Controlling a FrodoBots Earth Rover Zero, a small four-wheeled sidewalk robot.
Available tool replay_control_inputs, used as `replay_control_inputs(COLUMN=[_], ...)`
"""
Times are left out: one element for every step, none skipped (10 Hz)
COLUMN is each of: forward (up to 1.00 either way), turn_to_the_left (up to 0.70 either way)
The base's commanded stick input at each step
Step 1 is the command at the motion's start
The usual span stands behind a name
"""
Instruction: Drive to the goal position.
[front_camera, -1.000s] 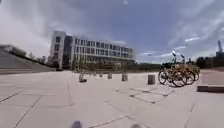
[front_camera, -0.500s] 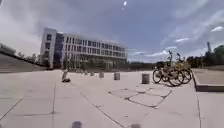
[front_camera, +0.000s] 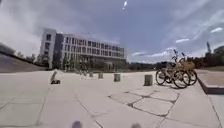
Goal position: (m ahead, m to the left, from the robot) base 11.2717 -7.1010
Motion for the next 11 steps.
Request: replay_control_inputs(forward=[0.7,0.7,0.7,0.7,0.7,0.7,0.7,0.7,0.7,0.7,0.7], turn_to_the_left=[0.0,0.0,0.0,0.0,0.0,0.0,-0.05,-0.26,-0.35,-0.21,0.0])
